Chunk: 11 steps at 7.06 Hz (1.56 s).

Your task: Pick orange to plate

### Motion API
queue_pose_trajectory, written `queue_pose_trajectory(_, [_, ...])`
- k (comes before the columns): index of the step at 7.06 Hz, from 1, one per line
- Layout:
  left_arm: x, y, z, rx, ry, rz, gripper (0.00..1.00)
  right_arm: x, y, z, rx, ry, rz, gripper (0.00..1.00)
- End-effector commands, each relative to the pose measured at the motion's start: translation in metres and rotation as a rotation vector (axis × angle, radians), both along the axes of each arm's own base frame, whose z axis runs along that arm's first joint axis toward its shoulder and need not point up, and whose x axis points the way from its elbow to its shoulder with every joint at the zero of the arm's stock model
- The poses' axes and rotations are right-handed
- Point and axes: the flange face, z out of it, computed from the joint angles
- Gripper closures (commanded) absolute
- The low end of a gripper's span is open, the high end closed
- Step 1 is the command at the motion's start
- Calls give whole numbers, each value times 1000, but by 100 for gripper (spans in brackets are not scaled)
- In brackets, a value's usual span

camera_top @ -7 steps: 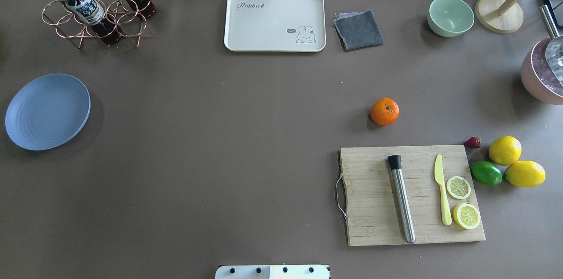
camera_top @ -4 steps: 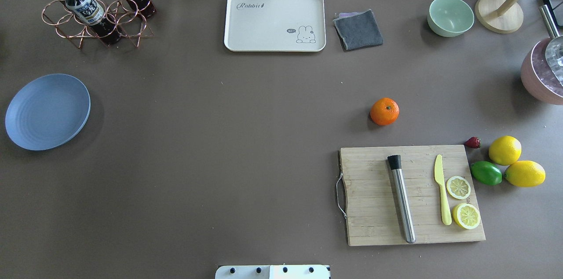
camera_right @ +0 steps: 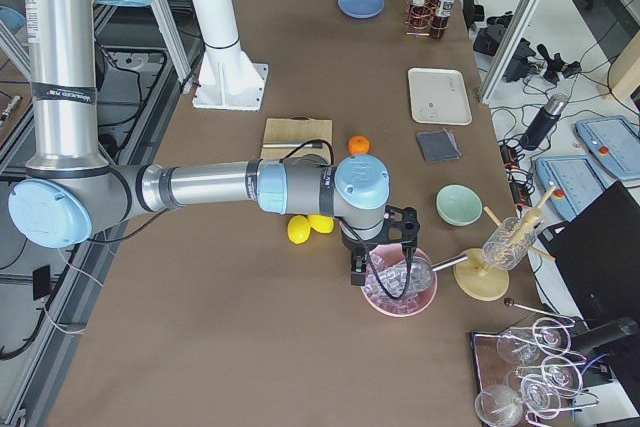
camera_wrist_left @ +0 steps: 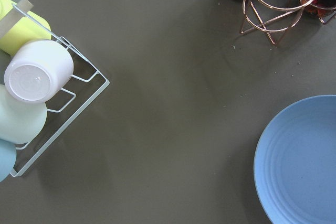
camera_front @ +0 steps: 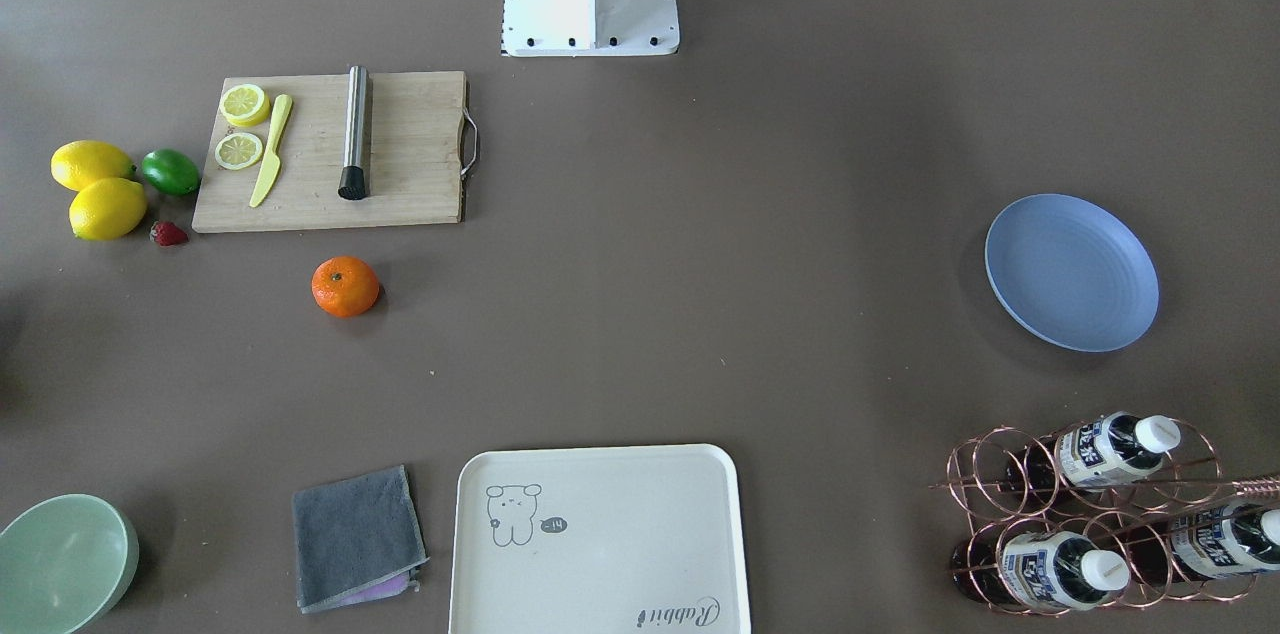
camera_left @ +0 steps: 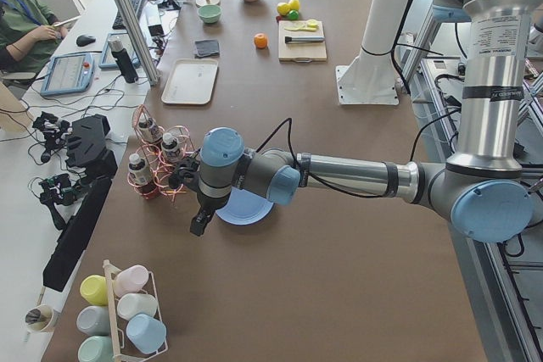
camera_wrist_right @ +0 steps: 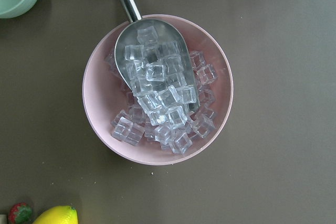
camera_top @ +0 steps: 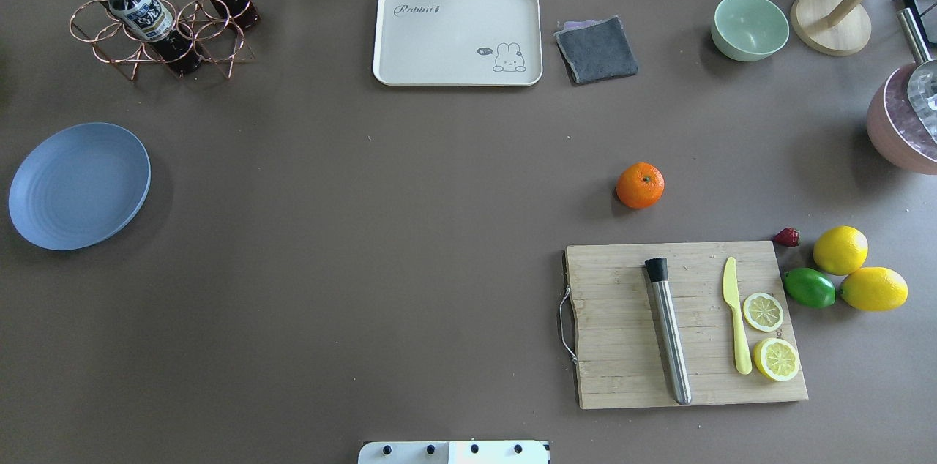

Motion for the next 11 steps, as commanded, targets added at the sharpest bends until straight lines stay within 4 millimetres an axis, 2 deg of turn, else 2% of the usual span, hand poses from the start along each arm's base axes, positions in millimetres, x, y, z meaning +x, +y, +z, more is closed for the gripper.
queue_pose_trajectory(1, [10,-7,11,50,5,13,2,0,-3,-3,5,0,-1,0])
queue_pose_trajectory(2, [16,-16,27,35,20,-15,2,-1,-8,-8,-1,-2,13,0])
queue_pose_trajectory(3, [39,-27,43,47,45,-22,2,-9,-16,-16,-20,-3,29,0])
queue_pose_trajectory(4, [75,-29,59,5,104,-65,2,-15,-24,-22,-12,-2,19,0])
queue_pose_trajectory(5, [111,-24,68,-34,164,-95,2,-20,-31,-29,-18,-2,27,0])
queue_pose_trajectory(7, [153,-8,78,-108,248,-132,2,-32,-43,-39,-21,-1,22,0])
queue_pose_trajectory(9, [192,6,86,-161,264,-97,2,-40,-47,-44,-26,-4,43,0])
queue_pose_trajectory(10, [206,12,97,-185,253,-72,2,-42,-47,-44,-20,-5,41,0])
queue_pose_trajectory(11, [212,18,103,-199,249,-57,2,-43,-48,-45,-19,-5,40,0])
